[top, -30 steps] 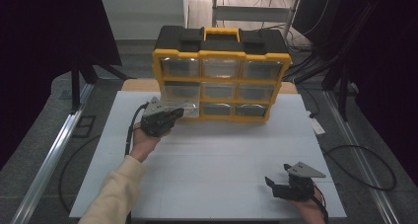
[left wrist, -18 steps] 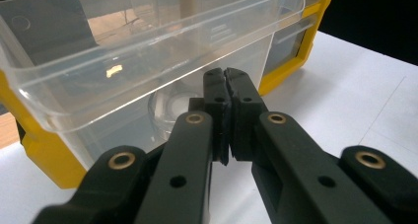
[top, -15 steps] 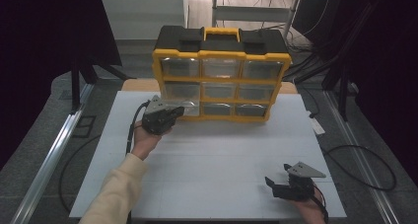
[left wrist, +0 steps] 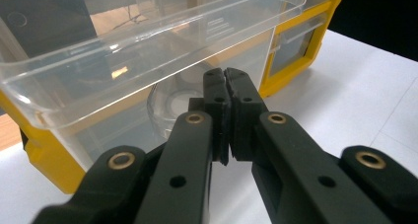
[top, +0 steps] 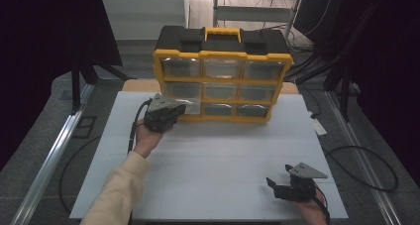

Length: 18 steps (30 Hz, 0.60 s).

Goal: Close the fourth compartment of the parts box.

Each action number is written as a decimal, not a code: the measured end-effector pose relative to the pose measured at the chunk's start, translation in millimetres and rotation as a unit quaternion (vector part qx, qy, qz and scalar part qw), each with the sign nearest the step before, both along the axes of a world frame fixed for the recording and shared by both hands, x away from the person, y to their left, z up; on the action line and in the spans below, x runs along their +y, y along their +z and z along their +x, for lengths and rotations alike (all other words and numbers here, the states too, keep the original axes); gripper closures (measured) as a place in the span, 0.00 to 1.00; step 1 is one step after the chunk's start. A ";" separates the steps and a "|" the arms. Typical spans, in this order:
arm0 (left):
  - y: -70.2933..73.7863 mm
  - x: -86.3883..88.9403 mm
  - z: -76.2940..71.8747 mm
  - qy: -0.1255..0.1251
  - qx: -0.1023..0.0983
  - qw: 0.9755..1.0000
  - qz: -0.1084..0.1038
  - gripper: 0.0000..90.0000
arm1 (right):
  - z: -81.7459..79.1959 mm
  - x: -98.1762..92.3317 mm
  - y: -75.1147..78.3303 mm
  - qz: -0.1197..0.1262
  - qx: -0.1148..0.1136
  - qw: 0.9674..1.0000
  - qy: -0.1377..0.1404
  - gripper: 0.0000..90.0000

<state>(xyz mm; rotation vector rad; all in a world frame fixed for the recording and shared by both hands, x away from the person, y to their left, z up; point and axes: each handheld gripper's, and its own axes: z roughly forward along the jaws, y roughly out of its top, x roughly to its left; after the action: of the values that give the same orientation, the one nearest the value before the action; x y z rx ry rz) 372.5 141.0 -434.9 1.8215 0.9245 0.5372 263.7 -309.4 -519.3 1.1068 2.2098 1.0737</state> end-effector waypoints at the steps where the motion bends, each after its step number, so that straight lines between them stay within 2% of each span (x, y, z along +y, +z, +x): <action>1: 0.2 0.5 0.5 0.001 0.000 1.000 -0.001 0.97 | 0.0 0.1 0.0 0.000 0.000 1.000 0.000 0.16; 3: 0.2 1.5 1.5 0.002 0.001 1.000 -0.008 0.97 | -0.2 0.1 0.1 0.000 0.000 1.000 0.000 0.16; 18: 0.1 -0.7 10.7 0.010 0.000 1.000 -0.006 0.97 | 0.3 0.1 0.0 0.000 0.000 1.000 0.001 0.16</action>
<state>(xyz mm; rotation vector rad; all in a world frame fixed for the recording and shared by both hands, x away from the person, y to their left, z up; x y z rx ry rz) 383.2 140.2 -434.8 1.8040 0.9448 0.5422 264.0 -309.3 -519.2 1.1039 2.2110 1.0744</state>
